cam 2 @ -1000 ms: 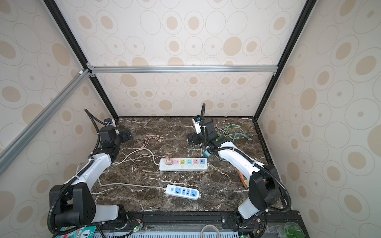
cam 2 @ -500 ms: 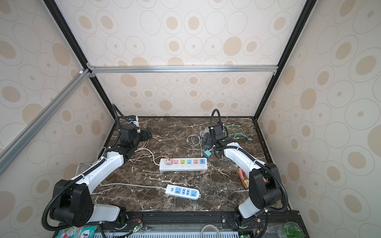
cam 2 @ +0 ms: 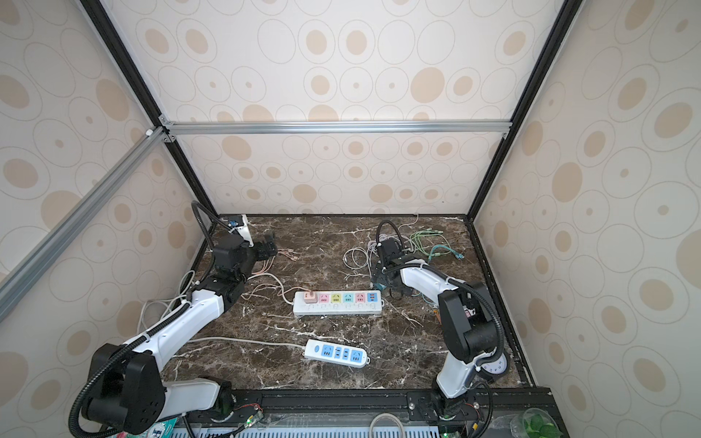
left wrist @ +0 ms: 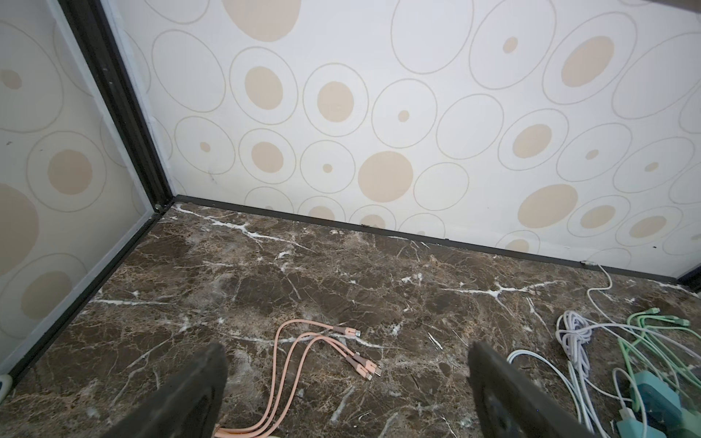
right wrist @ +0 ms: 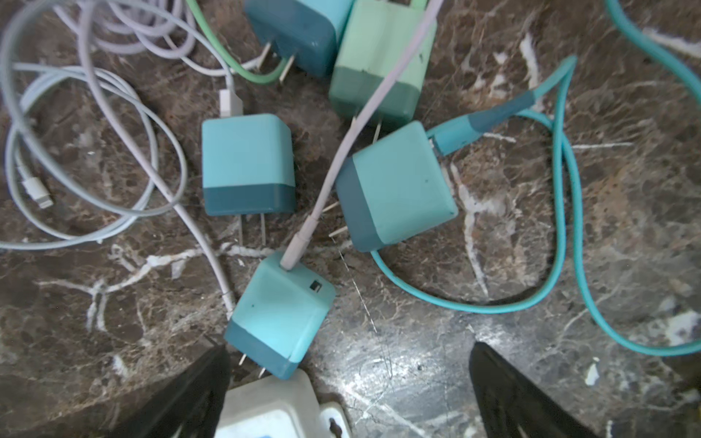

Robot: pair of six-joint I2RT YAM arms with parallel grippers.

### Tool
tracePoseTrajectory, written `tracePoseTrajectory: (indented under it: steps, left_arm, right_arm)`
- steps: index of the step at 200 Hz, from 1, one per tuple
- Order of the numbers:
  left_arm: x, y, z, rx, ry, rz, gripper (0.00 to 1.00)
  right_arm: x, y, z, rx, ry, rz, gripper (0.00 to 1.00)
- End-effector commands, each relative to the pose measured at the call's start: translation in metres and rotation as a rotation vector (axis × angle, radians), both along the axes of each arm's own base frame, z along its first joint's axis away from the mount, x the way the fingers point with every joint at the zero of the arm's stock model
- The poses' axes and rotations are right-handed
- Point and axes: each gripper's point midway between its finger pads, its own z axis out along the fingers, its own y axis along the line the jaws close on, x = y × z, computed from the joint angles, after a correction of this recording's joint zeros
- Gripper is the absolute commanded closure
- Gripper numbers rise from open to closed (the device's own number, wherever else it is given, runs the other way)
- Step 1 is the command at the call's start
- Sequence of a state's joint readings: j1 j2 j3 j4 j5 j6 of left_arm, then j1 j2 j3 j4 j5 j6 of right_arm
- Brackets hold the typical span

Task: Insert the plug
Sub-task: 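Move the right gripper over the teal chargers while the left arm reaches toward them, then lower the left gripper onto a teal charger with white cable and close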

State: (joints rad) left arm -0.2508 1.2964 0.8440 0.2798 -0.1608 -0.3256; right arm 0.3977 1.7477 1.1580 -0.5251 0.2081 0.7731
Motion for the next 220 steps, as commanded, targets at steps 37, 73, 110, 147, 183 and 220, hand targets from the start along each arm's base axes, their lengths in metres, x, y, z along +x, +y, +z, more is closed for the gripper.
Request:
tracePoseTrajectory:
  steps: [37, 73, 110, 147, 183, 220]
  left_arm:
    - [-0.004, -0.081, 0.004, 0.129, 0.079, -0.103, 0.02]
    - [-0.031, -0.195, -0.01, 0.207, 0.086, -0.395, 0.02]
    - [-0.05, -0.29, -0.048, 0.262, 0.17, -0.703, 0.02]
    - [-0.063, -0.359, -0.102, 0.435, 0.331, -0.898, 0.08]
    - [-0.061, -0.389, -0.158, 0.539, 0.497, -0.93, 0.2]
    - [-0.056, -0.41, -0.183, 0.551, 0.592, -0.965, 0.27]
  right_arm:
    - [0.004, -0.016, -0.01, -0.063, 0.066, -0.127, 0.01]
    - [0.009, -0.023, -0.007, 0.025, 0.039, -0.182, 0.02]
    - [0.007, -0.051, 0.004, 0.114, -0.003, -0.254, 0.0]
    - [-0.005, -0.088, 0.019, 0.114, -0.069, -0.311, 0.0]
    - [-0.013, -0.108, 0.025, 0.069, -0.066, -0.291, 0.0]
    - [-0.015, -0.114, 0.028, 0.044, -0.07, -0.267, 0.0]
